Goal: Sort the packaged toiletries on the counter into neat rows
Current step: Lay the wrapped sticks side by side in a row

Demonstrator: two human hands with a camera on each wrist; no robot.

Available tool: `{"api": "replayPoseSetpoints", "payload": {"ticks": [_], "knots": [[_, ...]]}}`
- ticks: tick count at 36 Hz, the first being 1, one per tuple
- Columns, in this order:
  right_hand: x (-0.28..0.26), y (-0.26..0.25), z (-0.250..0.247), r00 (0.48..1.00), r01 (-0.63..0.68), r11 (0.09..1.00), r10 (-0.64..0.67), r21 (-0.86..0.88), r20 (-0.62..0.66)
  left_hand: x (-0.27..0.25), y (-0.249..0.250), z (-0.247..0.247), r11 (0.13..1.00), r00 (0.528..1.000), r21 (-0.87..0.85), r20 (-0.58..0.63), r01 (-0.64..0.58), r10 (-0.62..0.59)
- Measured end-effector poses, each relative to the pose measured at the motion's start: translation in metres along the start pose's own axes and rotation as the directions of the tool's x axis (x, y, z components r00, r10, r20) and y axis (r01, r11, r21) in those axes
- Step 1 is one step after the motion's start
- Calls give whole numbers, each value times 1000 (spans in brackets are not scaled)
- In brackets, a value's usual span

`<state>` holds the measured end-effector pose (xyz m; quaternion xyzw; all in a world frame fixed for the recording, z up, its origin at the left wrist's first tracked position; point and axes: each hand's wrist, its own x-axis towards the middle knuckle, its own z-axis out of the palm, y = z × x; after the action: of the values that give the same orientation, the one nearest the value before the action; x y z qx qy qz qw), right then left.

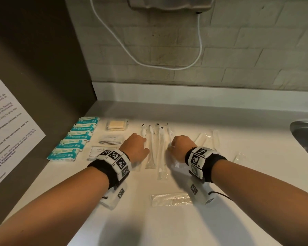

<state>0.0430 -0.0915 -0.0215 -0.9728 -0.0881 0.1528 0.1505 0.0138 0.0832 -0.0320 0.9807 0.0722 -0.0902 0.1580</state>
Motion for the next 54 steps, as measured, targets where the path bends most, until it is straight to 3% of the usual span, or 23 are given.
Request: {"api": "replayPoseSetpoints", "payload": {"ticks": [5,11,18,24,28,32,38,45,54], "knots": [[1,8,-9,993,113,993,-114,-39,-19,0,-9,-13,998,999,-32,-12,-44,44],[-1,12,-1,976,202,960,-181,-195,119,-6,-16,-11,973,985,158,60,-171,163],[-5,10,-2,980,187,959,-167,-214,107,-5,-22,-9,964,986,205,23,-168,167],[-8,-11,-6,949,315,947,-316,-69,-13,-3,-27,-15,979,987,129,-5,-161,163],[-6,-30,-3,903,425,866,-426,-263,56,-5,-33,-14,971,984,161,1,-178,180],[-3,-42,6,910,409,809,-393,-422,130,-11,-36,-11,937,970,253,37,-240,238],[-2,-55,8,913,403,821,-394,-405,109,-13,-41,-13,932,970,278,4,-233,241],[-4,-61,11,920,391,845,-374,-363,120,-5,-49,-12,960,990,240,30,-143,140],[-10,-49,9,925,379,892,-375,-248,65,-5,-43,-15,973,987,169,-7,-158,162]]}}
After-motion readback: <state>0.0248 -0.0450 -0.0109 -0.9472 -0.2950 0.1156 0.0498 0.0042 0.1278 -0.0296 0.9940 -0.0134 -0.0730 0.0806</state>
